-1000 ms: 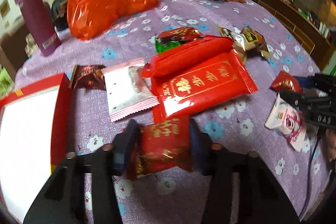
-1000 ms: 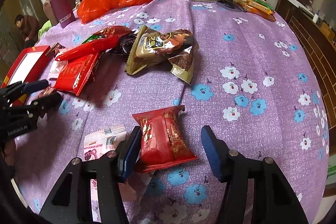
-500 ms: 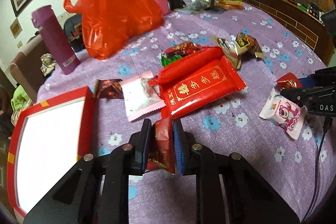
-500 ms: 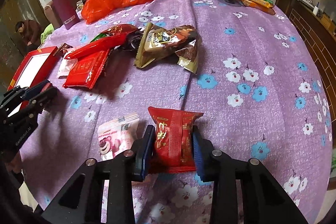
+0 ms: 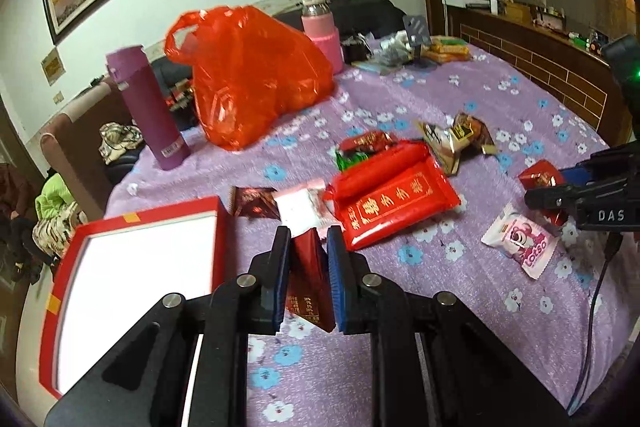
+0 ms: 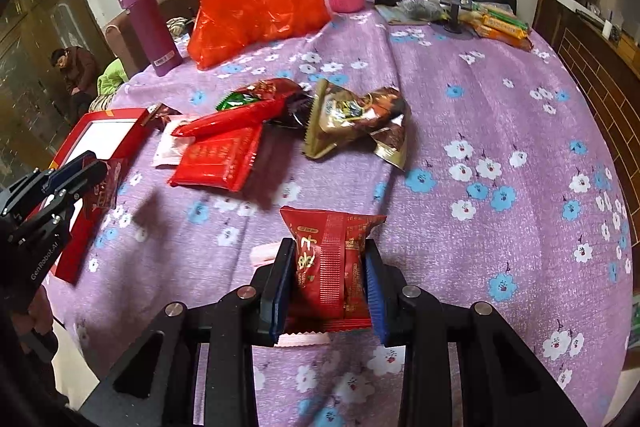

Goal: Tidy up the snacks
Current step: 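Grasp a red cake packet with the left gripper while the right grasps another, then drop both red packets into the white tray box and open both grippers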

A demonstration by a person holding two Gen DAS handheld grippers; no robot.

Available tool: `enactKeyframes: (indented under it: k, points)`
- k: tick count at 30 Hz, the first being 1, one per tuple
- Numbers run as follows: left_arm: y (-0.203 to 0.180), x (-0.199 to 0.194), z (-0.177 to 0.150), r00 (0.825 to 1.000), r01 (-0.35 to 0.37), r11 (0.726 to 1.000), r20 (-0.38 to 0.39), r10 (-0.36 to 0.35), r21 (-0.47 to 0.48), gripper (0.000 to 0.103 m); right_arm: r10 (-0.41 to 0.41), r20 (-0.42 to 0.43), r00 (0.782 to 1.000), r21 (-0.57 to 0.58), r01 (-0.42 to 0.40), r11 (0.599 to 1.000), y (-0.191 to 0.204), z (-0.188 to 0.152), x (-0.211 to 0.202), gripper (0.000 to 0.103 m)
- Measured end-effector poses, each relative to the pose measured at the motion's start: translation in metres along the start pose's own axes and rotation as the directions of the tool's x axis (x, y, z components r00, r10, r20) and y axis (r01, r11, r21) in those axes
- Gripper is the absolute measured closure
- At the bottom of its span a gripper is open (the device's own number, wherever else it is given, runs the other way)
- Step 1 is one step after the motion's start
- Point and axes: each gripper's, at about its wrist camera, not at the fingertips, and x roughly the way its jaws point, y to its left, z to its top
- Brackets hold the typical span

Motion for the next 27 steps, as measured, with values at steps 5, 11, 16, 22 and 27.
enactKeyframes:
  k: [5,11,16,22,27]
  points:
    - [0.018,-0.021,0.004,0.997,-0.059,0.998,0.054,0.060,-0.026,0.087,0.014,0.007,1.000,-0.006,-0.014,1.000,0.007,0.001,-0.003,0.070]
    - [0.044,-0.036,0.004,0.990,-0.116,0.991,0.076,0.120,-0.064,0.087,0.050,0.012,0.999,-0.017,-0.049,0.999,0.021,0.004,-0.002,0.070]
    - [0.066,-0.044,-0.001,0.983,-0.155,0.983,0.084,0.164,-0.099,0.087,0.088,0.018,0.996,-0.035,-0.087,0.996,0.040,0.012,-0.004,0.070]
    - [0.090,-0.051,-0.008,0.973,-0.200,0.971,0.089,0.212,-0.132,0.087,0.132,0.030,0.991,-0.081,-0.129,0.988,0.074,0.025,-0.007,0.070]
    - [0.112,-0.052,-0.017,0.967,-0.228,0.959,0.076,0.243,-0.171,0.087,0.190,0.022,0.982,-0.132,-0.185,0.974,0.113,0.039,-0.004,0.070]
